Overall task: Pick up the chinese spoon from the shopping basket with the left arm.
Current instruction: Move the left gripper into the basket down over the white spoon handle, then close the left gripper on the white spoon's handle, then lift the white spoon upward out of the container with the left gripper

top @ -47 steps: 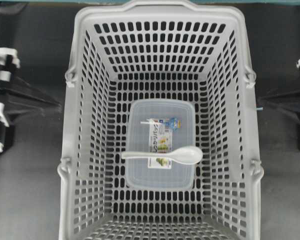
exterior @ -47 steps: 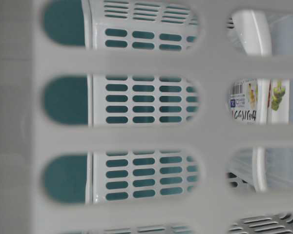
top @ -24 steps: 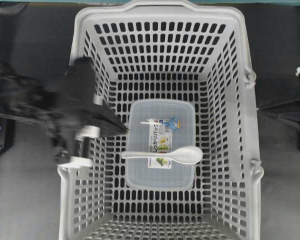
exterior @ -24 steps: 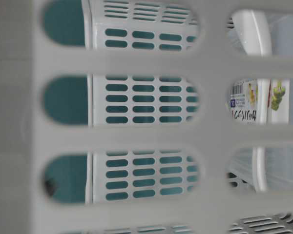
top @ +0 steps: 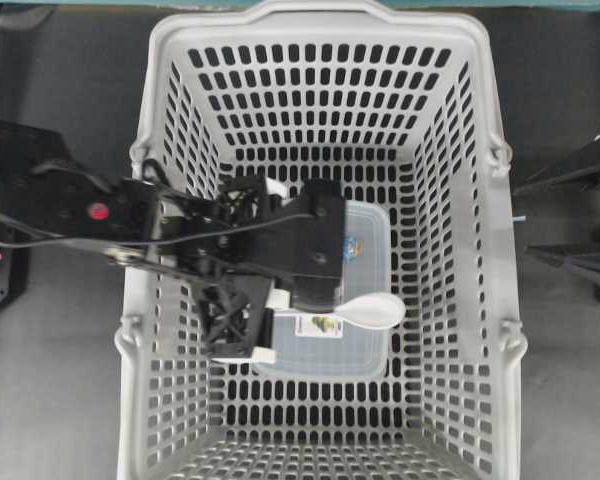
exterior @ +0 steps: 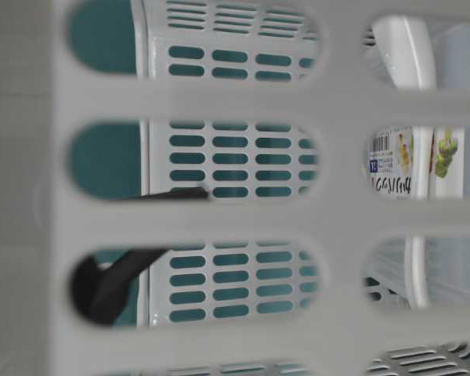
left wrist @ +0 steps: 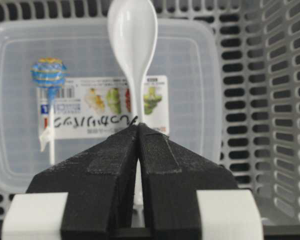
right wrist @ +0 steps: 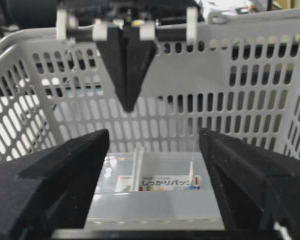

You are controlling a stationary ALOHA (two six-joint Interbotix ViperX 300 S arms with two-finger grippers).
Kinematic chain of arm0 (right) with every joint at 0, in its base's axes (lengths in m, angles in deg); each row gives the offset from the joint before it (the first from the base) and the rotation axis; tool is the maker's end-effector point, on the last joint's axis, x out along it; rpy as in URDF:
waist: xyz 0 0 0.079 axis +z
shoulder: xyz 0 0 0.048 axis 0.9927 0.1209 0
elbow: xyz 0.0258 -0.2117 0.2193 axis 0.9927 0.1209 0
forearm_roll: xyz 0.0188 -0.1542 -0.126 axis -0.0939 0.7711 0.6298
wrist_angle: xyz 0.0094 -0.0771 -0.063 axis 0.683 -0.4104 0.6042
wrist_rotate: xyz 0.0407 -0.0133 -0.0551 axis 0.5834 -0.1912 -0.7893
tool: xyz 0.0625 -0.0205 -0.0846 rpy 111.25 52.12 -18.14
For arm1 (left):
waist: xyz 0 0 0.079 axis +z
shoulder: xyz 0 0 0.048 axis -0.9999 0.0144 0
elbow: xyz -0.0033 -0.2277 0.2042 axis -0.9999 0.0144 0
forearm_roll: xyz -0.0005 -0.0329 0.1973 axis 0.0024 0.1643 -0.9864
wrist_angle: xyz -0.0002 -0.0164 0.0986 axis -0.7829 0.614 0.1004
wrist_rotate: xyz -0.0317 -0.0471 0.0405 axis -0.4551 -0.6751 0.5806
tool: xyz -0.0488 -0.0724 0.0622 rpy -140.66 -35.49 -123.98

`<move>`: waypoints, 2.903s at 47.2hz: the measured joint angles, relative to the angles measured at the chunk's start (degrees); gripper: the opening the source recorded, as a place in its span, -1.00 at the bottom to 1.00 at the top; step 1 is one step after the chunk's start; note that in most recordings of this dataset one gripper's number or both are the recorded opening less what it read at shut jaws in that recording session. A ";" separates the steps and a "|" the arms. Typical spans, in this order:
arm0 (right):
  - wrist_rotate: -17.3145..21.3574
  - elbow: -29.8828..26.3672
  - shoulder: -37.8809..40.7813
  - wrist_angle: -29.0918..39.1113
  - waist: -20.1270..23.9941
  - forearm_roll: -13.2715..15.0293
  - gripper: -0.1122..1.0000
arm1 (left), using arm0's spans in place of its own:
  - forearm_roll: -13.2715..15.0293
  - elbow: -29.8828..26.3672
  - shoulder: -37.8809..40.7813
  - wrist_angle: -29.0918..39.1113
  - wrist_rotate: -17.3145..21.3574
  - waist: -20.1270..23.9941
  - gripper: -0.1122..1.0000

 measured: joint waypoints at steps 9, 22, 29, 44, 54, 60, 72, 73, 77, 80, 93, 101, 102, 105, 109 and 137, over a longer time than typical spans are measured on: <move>-0.09 0.00 0.00 0.00 0.00 0.09 0.46 | 0.00 -0.79 3.08 0.09 0.00 -0.26 -0.61; -0.18 0.00 -0.09 -0.09 0.00 0.09 0.46 | 0.00 -2.99 8.35 0.18 -0.18 -0.62 0.74; -0.18 0.00 -0.18 -0.09 0.00 0.09 0.46 | 0.00 -3.87 11.95 0.35 -0.18 -0.70 0.75; -0.18 0.00 -1.14 -0.09 0.00 0.09 0.45 | 0.00 -3.34 14.50 0.62 -0.62 -0.88 0.56; -0.18 0.00 -1.14 -0.09 0.00 0.09 0.45 | 0.00 -2.29 14.59 0.53 -0.62 -0.97 -0.04; -0.18 0.00 -1.23 -0.09 0.00 0.00 0.44 | 0.00 -2.29 14.59 0.53 -0.62 -0.88 -0.54; -0.18 0.09 -1.41 -0.09 0.00 0.00 0.44 | 0.00 -5.80 12.57 4.39 -0.26 -0.97 -0.57; -0.18 0.00 -1.41 -0.09 0.00 0.09 0.44 | 0.00 -6.59 12.13 5.36 -0.26 -0.97 -0.57; -0.09 0.00 -1.58 -0.09 0.00 0.09 0.44 | 0.00 -10.55 10.72 9.05 -0.35 -0.97 -0.57; -0.18 0.00 -1.58 -0.09 0.00 0.09 0.44 | 0.00 -13.97 10.11 12.04 -0.53 -0.88 -0.57; -0.09 0.00 -1.67 -0.09 0.00 0.00 0.44 | 0.00 -28.13 9.84 24.35 -0.70 -1.05 -0.57; -0.09 0.09 -2.02 -0.09 0.00 0.09 0.44 | 0.00 -32.08 9.84 29.79 -0.70 -1.05 -0.57; -0.09 0.00 -2.02 -0.09 0.00 0.09 0.44 | 0.00 -32.17 9.93 30.06 -0.70 -1.05 -0.57; -0.09 0.00 -2.02 -0.09 0.00 0.09 0.44 | 0.00 -32.17 9.93 30.50 -0.97 -1.05 -0.57; -0.09 0.09 -2.11 -0.09 0.00 0.09 0.44 | 0.00 -32.17 10.02 30.67 -1.05 -1.05 -0.57; -0.09 0.00 -2.11 -0.09 0.00 0.00 0.44 | 0.00 -31.55 10.02 30.85 -1.23 -1.49 -0.57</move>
